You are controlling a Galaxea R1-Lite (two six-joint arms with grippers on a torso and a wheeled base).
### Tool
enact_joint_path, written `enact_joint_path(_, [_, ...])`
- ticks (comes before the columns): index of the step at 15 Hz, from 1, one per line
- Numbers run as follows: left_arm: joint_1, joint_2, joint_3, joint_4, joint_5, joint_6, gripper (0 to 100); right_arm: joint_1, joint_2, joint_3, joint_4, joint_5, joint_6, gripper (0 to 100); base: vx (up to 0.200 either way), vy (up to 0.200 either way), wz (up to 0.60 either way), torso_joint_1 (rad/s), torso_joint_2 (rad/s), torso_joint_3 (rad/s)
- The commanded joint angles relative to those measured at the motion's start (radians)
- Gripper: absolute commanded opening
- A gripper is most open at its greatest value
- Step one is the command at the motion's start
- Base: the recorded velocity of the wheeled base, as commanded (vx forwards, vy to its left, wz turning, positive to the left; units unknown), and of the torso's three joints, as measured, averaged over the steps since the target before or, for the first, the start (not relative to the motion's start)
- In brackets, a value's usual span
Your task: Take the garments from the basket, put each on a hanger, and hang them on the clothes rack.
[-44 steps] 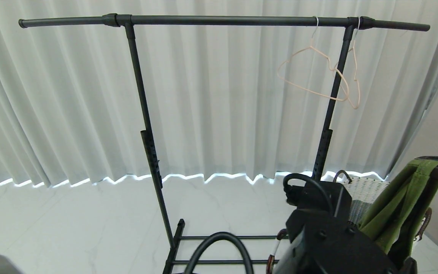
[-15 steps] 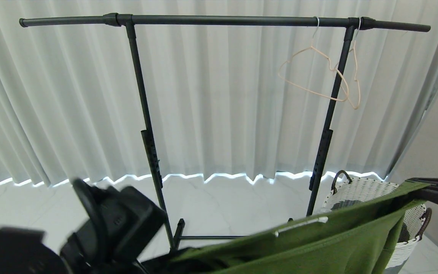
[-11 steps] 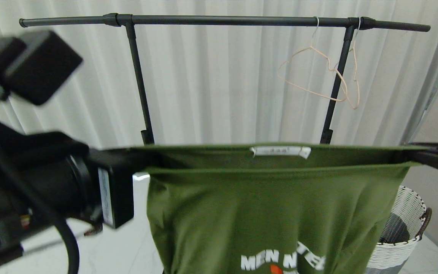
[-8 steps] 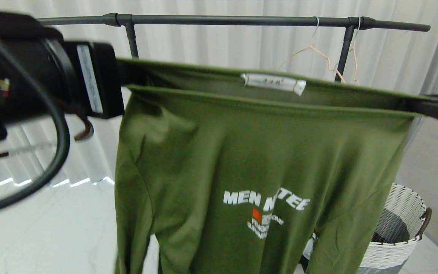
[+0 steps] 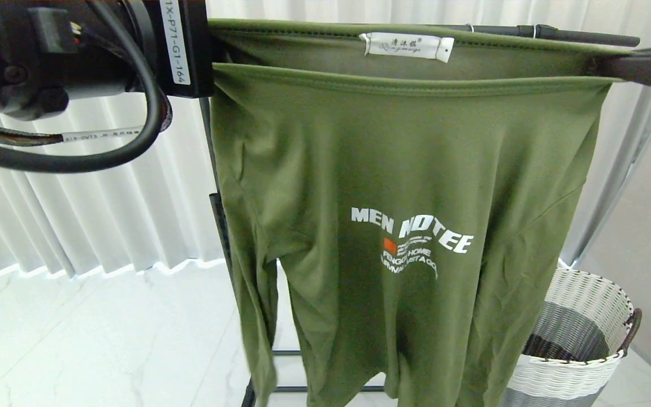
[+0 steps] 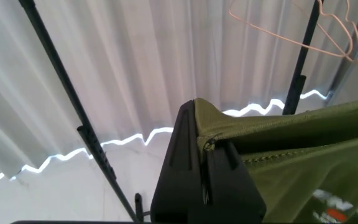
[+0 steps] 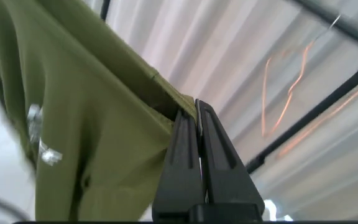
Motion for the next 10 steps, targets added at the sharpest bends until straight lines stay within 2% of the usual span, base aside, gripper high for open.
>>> enact_joint_path(1, [-0.005, 0.006, 0.001, -0.004, -0.003, 0.005, 0, 0.0, -0.027, -0.005, 0.05, -0.007, -0.001, 0, 0.0, 0.0, 0.0, 0.0, 0.0, 0.0])
enact_joint_path(3, [-0.017, 0.006, 0.001, -0.009, -0.004, 0.007, 0, 0.006, -0.085, -0.007, 0.178, 0.015, 0.002, 0, 0.0, 0.0, 0.0, 0.0, 0.0, 0.0])
enact_joint_path(4, [-0.024, 0.008, 0.0, -0.009, -0.004, 0.007, 0, 0.015, -0.107, -0.01, 0.224, 0.048, 0.004, 0, 0.0, 0.0, 0.0, 0.0, 0.0, 0.0])
enact_joint_path(5, [-0.031, 0.012, 0.0, -0.009, -0.006, 0.005, 0, 0.058, -0.134, -0.019, 0.308, 0.116, 0.006, 0, 0.0, 0.0, 0.0, 0.0, 0.0, 0.0])
enact_joint_path(6, [-0.035, 0.017, 0.0, -0.01, -0.006, 0.005, 0, 0.113, -0.142, -0.034, 0.374, 0.14, 0.006, 0, 0.0, 0.0, 0.0, 0.0, 0.0, 0.0])
enact_joint_path(8, [-0.035, 0.023, -0.002, -0.01, -0.006, 0.005, 0, 0.234, -0.137, -0.053, 0.432, 0.14, 0.007, 0, 0.0, 0.0, 0.0, 0.0, 0.0, 0.0])
enact_joint_path(10, [-0.035, 0.021, -0.002, -0.01, -0.004, 0.005, 0, 0.268, -0.125, -0.05, 0.434, 0.136, 0.006, 0, 0.0, 0.0, 0.0, 0.0, 0.0, 0.0])
